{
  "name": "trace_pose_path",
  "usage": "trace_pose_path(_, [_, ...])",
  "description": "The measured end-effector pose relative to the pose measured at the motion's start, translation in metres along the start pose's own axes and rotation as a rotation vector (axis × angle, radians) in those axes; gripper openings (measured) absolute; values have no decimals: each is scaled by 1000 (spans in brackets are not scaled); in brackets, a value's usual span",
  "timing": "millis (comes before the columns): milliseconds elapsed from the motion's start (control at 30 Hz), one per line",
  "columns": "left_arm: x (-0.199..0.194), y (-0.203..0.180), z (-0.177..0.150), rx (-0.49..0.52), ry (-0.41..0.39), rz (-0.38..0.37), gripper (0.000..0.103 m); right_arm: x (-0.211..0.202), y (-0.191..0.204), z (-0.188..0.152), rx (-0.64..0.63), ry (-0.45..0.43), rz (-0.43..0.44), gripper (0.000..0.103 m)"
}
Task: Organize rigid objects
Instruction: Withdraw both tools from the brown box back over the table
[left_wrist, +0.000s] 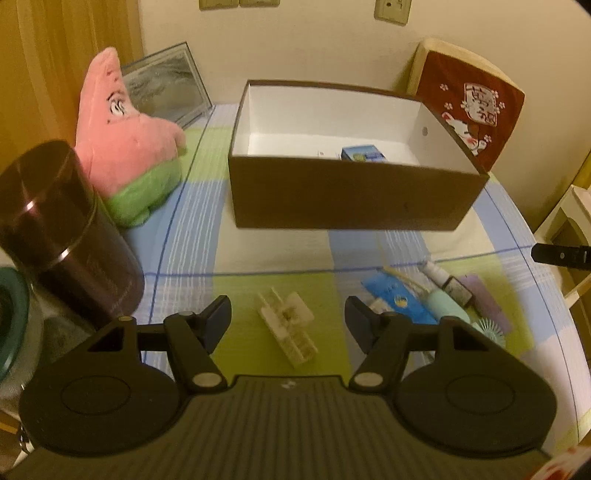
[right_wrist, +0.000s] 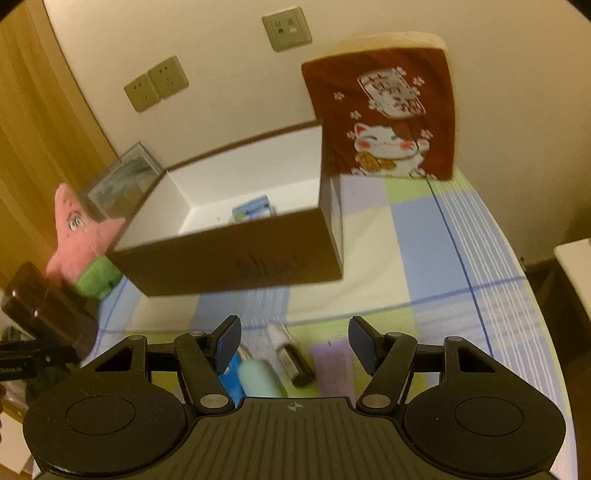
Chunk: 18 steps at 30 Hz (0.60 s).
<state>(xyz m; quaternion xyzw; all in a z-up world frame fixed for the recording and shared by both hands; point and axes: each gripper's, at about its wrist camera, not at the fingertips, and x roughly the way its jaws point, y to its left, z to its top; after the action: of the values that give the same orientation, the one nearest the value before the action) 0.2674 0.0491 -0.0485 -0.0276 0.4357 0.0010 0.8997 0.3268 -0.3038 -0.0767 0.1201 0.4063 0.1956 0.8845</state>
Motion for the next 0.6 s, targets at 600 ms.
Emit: trace_pose_path(600, [6, -20, -42, 12, 77, -16, 66, 8, -12, -45, -34, 115, -24, 64])
